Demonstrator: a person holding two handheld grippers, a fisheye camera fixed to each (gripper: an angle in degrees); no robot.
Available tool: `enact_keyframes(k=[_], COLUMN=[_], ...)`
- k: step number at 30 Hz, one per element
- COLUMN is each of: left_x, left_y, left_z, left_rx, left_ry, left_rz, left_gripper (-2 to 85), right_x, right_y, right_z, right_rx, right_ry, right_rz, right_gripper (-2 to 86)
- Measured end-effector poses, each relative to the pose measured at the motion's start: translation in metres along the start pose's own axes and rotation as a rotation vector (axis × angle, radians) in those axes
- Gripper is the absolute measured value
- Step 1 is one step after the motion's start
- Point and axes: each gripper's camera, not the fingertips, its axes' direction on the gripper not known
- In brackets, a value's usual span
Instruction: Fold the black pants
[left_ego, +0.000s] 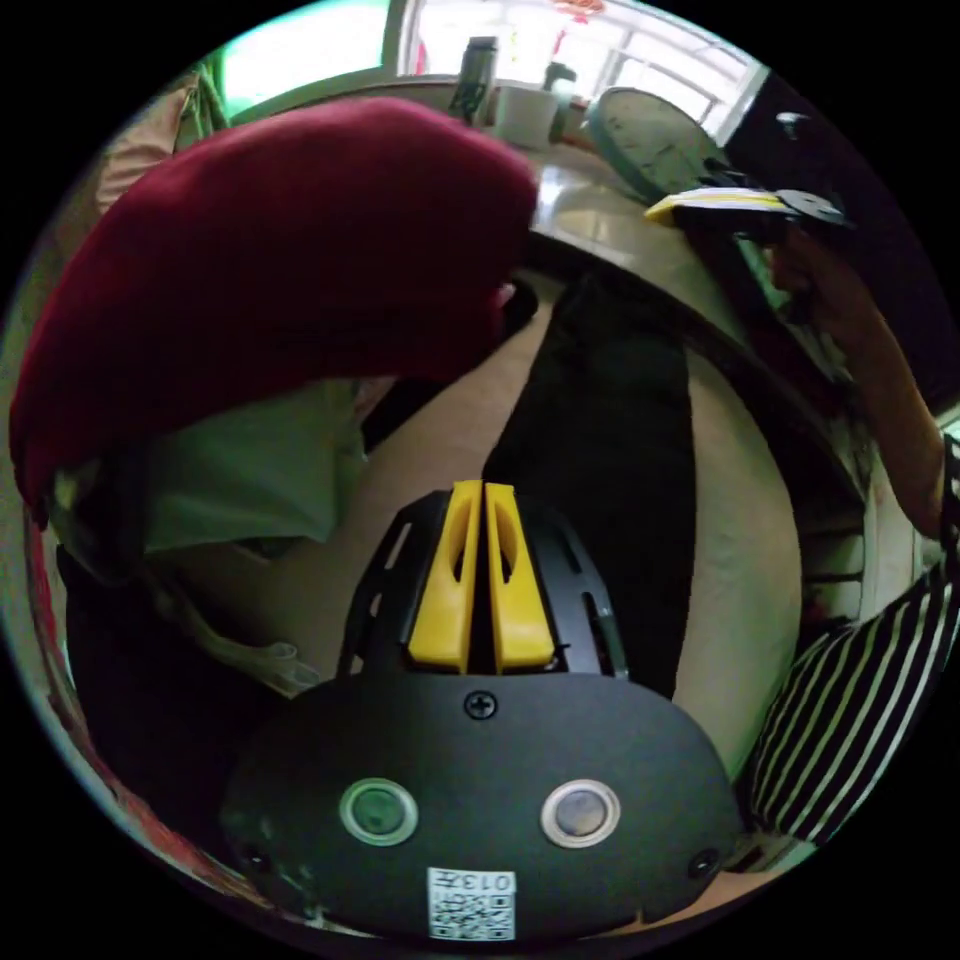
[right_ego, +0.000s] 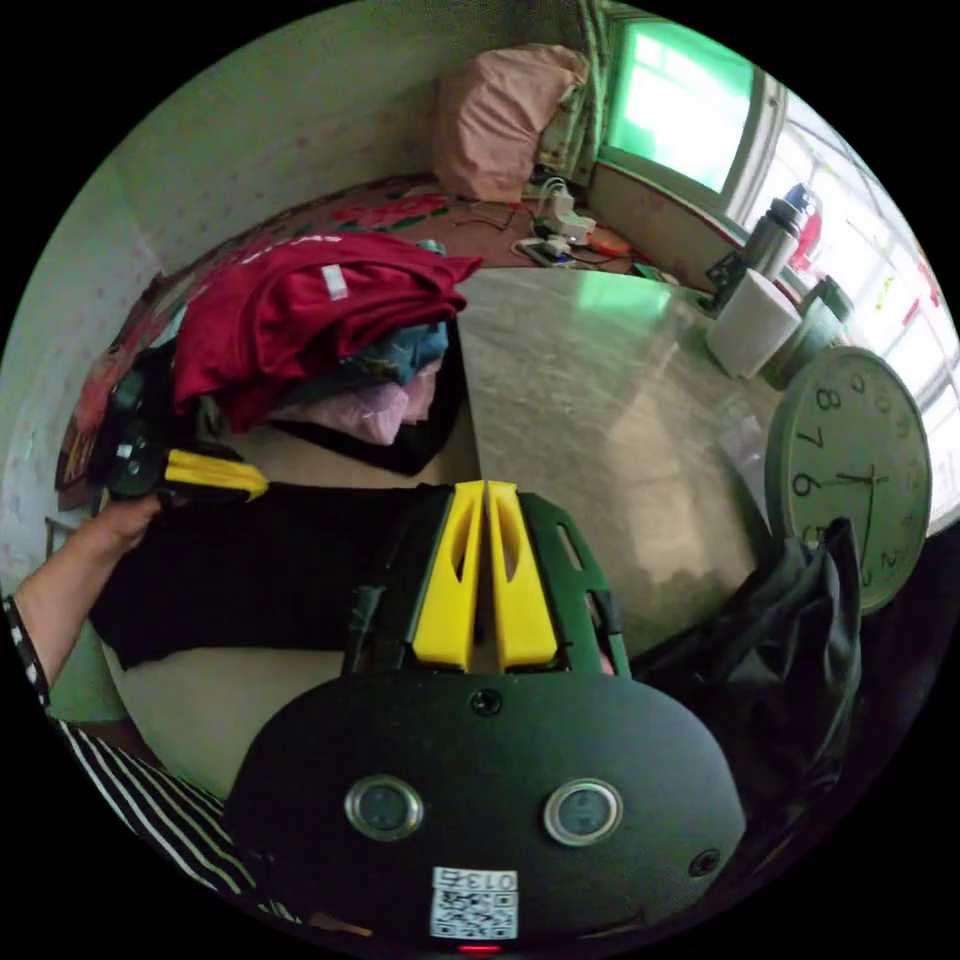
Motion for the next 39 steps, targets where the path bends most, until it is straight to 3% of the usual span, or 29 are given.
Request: enact_keyframes(k=[5, 11, 17, 21, 26, 29, 34, 36, 39], left_x=[0.016, 0.038, 0.059, 0.066, 0.07, 0.079, 0.085, 0.079, 0.072], left_y=[-0.008, -0.017, -0.07, -0.115, -0.147, -0.148, -0.145, -0.152, -0.162], left_z=[-0.003, -0.01, 0.011, 0.032, 0.06, 0.047, 0.024, 0.032, 0.055], left_rx=[0.048, 0.17, 0.166, 0.121, -0.018, 0.084, 0.263, 0.222, 0.096], left_ry=[-0.088, -0.177, -0.09, -0.038, -0.023, -0.014, 0.005, -0.012, -0.041], left_rz=[0.038, 0.08, 0.213, 0.251, 0.277, 0.317, 0.402, 0.342, 0.271], left_gripper=[1.1, 2.7, 6.7, 7.1, 1.7, 0.4, -0.1, -0.1, 0.1], right_x=[-0.024, -0.038, -0.036, -0.03, -0.031, -0.032, -0.043, -0.05, -0.051], right_y=[0.027, 0.067, 0.076, 0.078, 0.082, 0.083, 0.088, 0.086, 0.084], right_z=[0.007, 0.033, 0.046, 0.051, 0.049, 0.024, -0.033, -0.028, 0.007], right_rx=[-0.033, -0.15, -0.154, -0.125, -0.122, -0.109, -0.045, -0.009, -0.17], right_ry=[0.114, 0.072, 0.064, -0.054, -0.1, -0.123, 0.026, 0.086, 0.112], right_rz=[-0.076, -0.109, -0.112, -0.107, -0.111, -0.087, -0.13, -0.151, -0.129], right_gripper=[4.1, 7.1, 8.2, 6.9, 3.0, 1.9, 1.4, 1.7, 2.0])
